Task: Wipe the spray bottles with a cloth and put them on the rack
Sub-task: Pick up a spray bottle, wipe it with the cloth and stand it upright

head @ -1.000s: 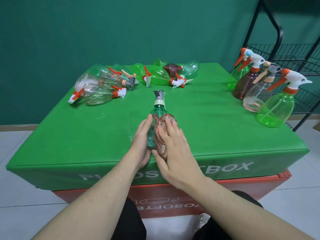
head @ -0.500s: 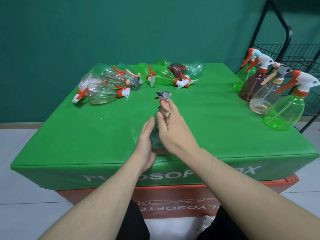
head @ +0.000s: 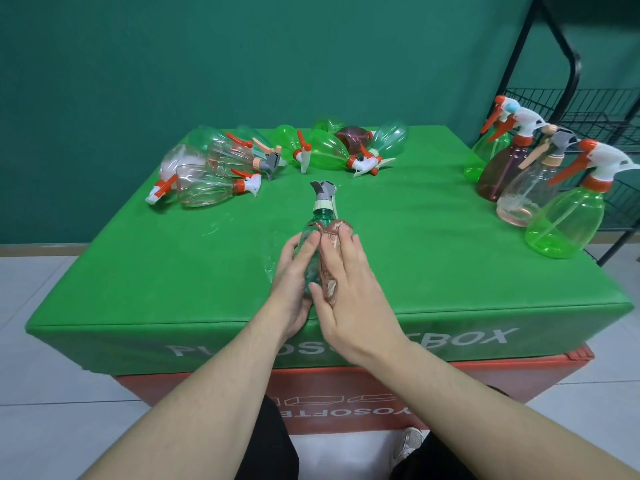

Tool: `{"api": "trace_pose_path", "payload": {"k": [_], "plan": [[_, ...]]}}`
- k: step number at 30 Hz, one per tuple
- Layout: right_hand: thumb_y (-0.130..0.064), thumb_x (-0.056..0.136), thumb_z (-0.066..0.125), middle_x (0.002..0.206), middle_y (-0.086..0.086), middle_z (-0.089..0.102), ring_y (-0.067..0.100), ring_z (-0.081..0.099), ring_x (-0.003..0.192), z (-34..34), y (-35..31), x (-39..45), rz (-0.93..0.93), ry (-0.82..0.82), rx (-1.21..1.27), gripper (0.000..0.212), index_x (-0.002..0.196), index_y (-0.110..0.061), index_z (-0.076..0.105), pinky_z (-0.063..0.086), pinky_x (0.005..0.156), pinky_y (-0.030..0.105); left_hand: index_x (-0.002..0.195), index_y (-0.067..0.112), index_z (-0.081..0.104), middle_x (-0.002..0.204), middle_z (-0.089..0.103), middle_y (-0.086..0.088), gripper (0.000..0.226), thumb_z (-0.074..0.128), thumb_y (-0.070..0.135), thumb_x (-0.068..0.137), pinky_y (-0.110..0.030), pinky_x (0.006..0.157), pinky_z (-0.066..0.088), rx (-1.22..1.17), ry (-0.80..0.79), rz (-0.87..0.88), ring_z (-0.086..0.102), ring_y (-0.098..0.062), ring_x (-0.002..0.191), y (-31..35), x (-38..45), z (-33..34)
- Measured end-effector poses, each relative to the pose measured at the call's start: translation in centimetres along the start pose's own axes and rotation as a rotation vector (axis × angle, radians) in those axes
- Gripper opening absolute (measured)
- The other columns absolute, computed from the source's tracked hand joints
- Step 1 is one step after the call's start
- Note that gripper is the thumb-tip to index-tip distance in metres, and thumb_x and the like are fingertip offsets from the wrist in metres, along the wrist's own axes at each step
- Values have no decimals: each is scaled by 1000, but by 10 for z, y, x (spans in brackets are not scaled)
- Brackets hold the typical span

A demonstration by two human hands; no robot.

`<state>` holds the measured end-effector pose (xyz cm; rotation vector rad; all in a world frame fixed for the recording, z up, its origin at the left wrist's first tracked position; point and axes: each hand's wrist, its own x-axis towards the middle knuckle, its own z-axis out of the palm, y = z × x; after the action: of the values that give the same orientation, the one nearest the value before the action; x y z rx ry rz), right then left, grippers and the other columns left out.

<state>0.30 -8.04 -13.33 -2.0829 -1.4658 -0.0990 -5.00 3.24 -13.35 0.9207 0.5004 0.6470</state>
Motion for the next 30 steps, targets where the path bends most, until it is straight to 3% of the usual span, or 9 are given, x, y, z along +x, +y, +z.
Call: {"api": "trace_pose_path", "payload": {"k": [3,6,11,15,19,25,30], "plan": [[-50,102,25,170,10,-12,26,-14,156,2,-2,-10,-36,-12,-39,73,162,-17,1,14,125,52,141,11,52,116,76,-8,83,84,47,72,-36,87,60,-24,-1,-26,74,-22,103,2,0,-2],[-47,103,31,169,15,-5,31,-9,156,5,0,-17,-87,8,-49,71,162,-14,8,17,124,54,140,11,52,120,74,-12,74,79,42,78,-41,91,60,-51,-11,-55,73,-27,104,4,0,-3],[-47,103,30,170,10,-3,25,-10,157,4,-3,-12,-66,40,39,69,162,-15,13,11,127,48,136,9,54,124,71,-16,67,80,38,82,-45,102,55,-111,-67,-69,71,-28,107,8,-1,-4],[-51,101,19,171,5,-5,16,-12,156,-7,-3,7,18,33,95,72,163,-15,8,1,128,36,131,13,62,126,72,-9,54,76,39,85,-32,83,61,-61,-105,-90,70,-19,110,6,-1,-3],[-47,103,21,170,7,12,18,3,157,-15,-3,32,24,60,80,67,161,-14,20,6,127,35,140,17,60,133,70,-6,61,70,47,87,-28,77,61,4,-129,-88,68,-16,117,5,0,-2],[-42,107,25,168,4,19,16,15,155,-23,-2,60,117,10,174,58,160,-18,25,12,126,31,138,19,63,127,73,-7,65,61,53,83,-47,79,60,100,-126,-125,71,-21,106,6,-1,-2],[-38,109,29,151,1,46,19,47,134,-29,-7,72,239,24,348,47,153,-23,39,31,103,24,136,11,63,123,71,-14,67,60,52,82,-47,76,62,59,-94,-176,72,-26,97,7,-1,-3]]}}
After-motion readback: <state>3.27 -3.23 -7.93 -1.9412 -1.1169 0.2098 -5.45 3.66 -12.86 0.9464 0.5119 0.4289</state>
